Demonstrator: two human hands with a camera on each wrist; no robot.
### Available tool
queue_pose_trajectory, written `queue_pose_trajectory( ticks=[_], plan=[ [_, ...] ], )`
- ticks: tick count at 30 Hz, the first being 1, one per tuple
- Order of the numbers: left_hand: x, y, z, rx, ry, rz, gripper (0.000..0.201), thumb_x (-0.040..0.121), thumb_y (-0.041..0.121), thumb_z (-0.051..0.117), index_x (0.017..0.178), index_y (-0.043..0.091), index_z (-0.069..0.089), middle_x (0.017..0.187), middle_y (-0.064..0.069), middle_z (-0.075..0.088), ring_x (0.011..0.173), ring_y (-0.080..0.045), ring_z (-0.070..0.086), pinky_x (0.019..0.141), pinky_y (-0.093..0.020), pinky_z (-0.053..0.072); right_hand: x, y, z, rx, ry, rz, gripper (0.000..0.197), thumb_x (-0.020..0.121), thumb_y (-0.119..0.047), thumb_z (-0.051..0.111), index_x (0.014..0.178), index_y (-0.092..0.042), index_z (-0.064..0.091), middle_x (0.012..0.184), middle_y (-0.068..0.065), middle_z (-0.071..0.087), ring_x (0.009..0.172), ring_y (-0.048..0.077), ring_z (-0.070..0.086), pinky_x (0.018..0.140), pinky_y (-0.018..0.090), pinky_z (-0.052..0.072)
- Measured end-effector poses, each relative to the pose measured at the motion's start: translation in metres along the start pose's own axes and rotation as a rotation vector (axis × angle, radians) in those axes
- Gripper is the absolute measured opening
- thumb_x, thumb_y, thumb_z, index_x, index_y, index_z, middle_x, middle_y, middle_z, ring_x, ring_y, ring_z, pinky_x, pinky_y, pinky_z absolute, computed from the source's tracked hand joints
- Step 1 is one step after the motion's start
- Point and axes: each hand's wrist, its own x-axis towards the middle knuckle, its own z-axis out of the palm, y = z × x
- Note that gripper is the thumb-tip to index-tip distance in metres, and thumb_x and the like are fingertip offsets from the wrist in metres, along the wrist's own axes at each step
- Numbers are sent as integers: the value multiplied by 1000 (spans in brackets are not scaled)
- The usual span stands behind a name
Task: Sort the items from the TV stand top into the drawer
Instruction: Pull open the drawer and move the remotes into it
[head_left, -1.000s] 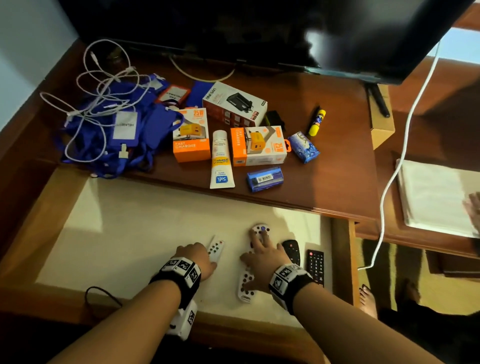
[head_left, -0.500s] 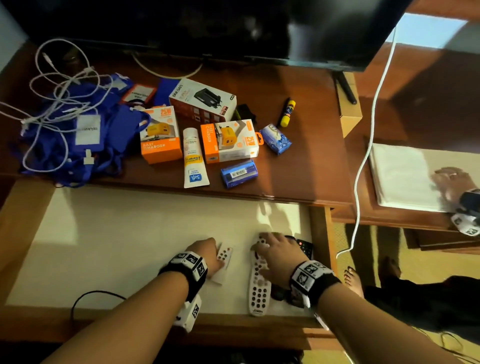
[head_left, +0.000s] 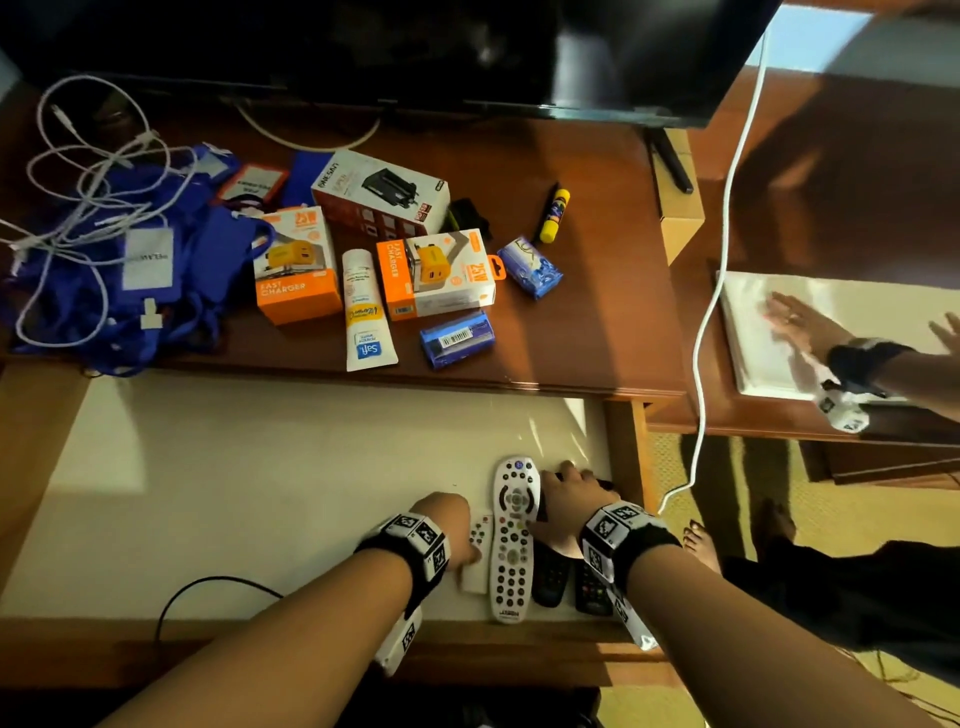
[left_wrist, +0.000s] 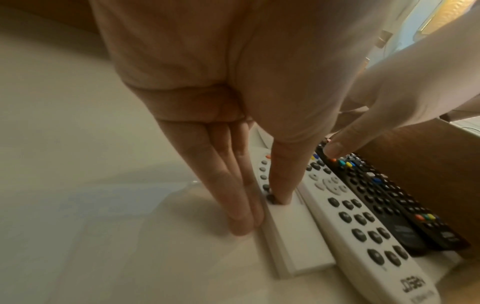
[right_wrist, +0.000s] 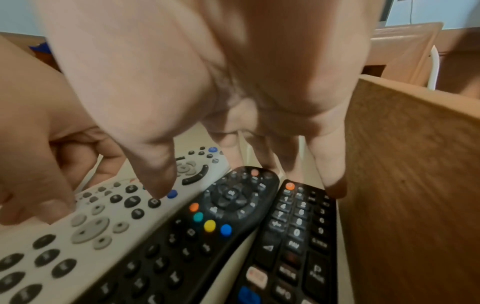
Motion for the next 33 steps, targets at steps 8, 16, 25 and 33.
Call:
queue_pose_trajectory(
  ticks=[8, 16, 25, 33],
  plan=[
    [-9, 7, 4, 76, -60, 49, 33, 92, 44, 71, 96, 11, 69, 94, -6, 74, 88, -25, 72, 79, -35, 60, -9, 5, 2, 1, -12, -76, 61, 93, -51, 56, 147, -25, 45, 148, 4, 43, 139, 33, 41, 109, 56, 43],
    [-10, -5, -18, -57, 72, 55, 35, 96, 43, 63, 117, 16, 65, 112, -8, 70, 102, -28, 68, 86, -34, 55, -15, 6, -14, 47, 37, -2, 51, 90, -18, 62, 139, -19, 47, 138, 6, 46, 127, 33, 54, 102, 52, 50],
    [-18, 15, -26, -210, -34, 167, 70, 95, 41, 66, 155, 25, 34, 136, -6, 62, 118, -25, 63, 100, -38, 53, -21, 13, -49, 94, 90, -9, 47, 92, -4, 55, 139, -9, 52, 136, 14, 58, 120, 30, 62, 97, 36, 54],
    [-21, 13, -26, -235, -55, 151, 75, 95, 43, 67, 158, 27, 31, 146, -7, 56, 129, -25, 57, 108, -37, 47, -65, 17, -134, 334, 244, -136, 22, 96, -17, 55, 100, -19, 76, 102, 1, 77, 93, 16, 73, 86, 33, 60]
  ],
)
